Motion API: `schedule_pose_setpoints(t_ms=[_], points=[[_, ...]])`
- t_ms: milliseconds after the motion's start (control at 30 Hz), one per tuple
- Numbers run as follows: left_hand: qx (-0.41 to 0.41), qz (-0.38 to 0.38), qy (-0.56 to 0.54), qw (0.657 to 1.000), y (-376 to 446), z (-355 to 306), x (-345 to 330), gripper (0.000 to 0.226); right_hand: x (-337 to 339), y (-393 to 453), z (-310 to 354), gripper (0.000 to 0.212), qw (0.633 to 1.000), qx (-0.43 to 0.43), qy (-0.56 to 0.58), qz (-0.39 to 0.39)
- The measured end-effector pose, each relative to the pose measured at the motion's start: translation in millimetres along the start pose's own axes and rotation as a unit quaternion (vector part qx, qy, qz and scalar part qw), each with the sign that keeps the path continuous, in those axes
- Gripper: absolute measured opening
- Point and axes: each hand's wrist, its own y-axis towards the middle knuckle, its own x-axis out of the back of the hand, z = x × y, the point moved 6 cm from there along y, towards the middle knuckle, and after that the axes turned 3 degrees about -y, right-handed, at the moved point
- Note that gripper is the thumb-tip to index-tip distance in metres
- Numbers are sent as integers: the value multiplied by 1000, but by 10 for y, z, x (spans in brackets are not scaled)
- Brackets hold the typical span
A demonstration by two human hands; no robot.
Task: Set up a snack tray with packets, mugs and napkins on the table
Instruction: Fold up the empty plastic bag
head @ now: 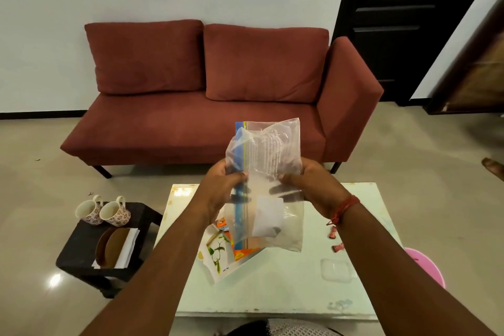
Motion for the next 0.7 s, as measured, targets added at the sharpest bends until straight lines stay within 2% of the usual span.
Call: schedule_pose_setpoints(t_ms=[100, 200, 267, 333, 400, 433, 500, 567, 633, 700], points=[[-27, 27, 9, 999, 7, -30, 37, 31, 99, -1, 6, 26, 998, -2, -61, -13], [-87, 46, 13, 995, 21, -91, 17, 33, 147, 12, 47, 43, 998, 24, -22, -47], [-79, 37, -68, 994, 52, -86, 9, 25, 150, 29, 63, 47, 997, 47, 41, -53], [-44, 8, -80, 996, 100, -69, 29, 15, 156, 55, 61, 42, 993, 56, 85, -62], [-2, -3, -57, 998, 127, -55, 34, 22, 159, 60, 30, 31, 989, 45, 117, -82], [-10, -17, -73, 997, 138, -73, 56, 28, 154, 49, 18, 29, 986, 38, 138, -88], [-54, -54, -118, 990, 141, -158, 102, 38, 133, 22, -11, 32, 981, 13, 182, -62], [-97, -57, -110, 988, 129, -211, 109, 41, 74, -20, -44, 39, 979, -42, 199, 20], [-121, -57, -65, 989, 103, -257, 88, 42, 30, -62, -69, 44, 979, -86, 169, 76], [-120, -45, -38, 991, 104, -263, 77, 44, 37, -42, -84, 37, 990, -84, 95, 60]])
